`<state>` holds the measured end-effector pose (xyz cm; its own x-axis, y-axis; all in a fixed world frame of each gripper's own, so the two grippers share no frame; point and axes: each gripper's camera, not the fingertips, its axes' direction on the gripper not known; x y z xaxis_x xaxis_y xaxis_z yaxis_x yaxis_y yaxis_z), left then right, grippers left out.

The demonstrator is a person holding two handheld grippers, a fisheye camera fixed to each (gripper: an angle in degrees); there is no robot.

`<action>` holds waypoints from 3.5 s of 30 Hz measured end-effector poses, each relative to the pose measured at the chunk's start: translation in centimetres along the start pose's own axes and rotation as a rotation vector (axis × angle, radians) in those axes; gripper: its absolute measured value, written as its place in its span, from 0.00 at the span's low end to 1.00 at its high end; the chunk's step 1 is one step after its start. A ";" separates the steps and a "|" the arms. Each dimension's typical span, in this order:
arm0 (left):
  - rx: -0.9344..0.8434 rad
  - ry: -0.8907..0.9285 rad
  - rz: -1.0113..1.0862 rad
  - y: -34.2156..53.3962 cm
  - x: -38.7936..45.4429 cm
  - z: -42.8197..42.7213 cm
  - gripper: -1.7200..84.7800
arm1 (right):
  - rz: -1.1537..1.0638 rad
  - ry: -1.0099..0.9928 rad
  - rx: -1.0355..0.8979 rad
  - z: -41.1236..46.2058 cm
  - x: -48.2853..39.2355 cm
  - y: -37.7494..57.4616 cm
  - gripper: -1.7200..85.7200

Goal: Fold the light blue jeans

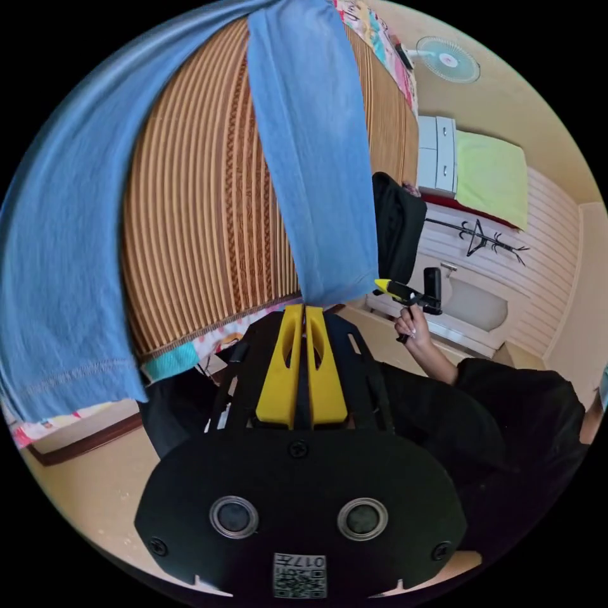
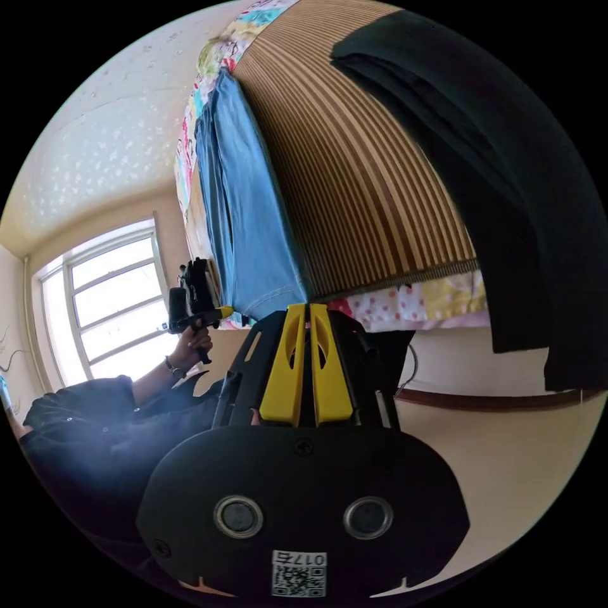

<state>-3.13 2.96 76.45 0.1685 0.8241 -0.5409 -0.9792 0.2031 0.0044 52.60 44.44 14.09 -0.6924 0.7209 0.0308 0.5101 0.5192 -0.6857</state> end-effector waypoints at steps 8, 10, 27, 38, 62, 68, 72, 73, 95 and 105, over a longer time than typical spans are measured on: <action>0.102 -0.120 -0.294 2.6 -3.3 3.1 0.04 | 0.033 0.032 -0.050 3.2 1.2 0.7 0.04; 0.190 -0.155 -0.318 2.8 -1.5 2.9 0.08 | 0.003 0.040 -0.027 2.8 -0.1 1.6 0.04; 0.035 -0.511 0.290 0.2 22.5 10.2 0.07 | -0.454 0.153 -0.097 2.4 -13.5 7.8 0.04; 0.186 -0.234 0.190 4.0 15.7 -0.2 0.01 | -0.486 0.349 -0.384 0.8 -5.4 -13.0 0.11; 0.321 0.229 -0.067 10.0 2.5 -7.7 0.01 | -0.126 -0.074 0.374 6.0 1.9 -68.9 0.08; 0.406 0.549 -0.051 12.7 -0.8 -11.6 0.01 | -0.272 0.350 0.583 7.3 -8.7 -66.3 0.06; 0.509 0.602 -0.047 17.2 -4.2 -18.6 0.01 | -0.510 0.477 0.539 15.8 -19.0 -65.8 0.05; 0.525 0.566 -0.064 17.8 -4.7 -19.8 0.01 | -0.524 0.445 0.499 19.1 -20.6 -66.4 0.05; 0.370 -0.173 -0.090 15.0 -11.4 -27.1 0.01 | -0.218 0.190 -0.322 37.0 15.6 -19.4 0.12; 0.297 -0.127 0.065 14.9 -6.7 -29.8 0.01 | -0.070 0.130 -0.313 35.4 13.9 -13.7 0.04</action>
<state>-22.25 -15.29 55.12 0.1381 0.8957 -0.4228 -0.9156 0.2782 0.2902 17.90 31.05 -1.82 -0.6707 0.7204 0.1767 0.6091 0.6708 -0.4232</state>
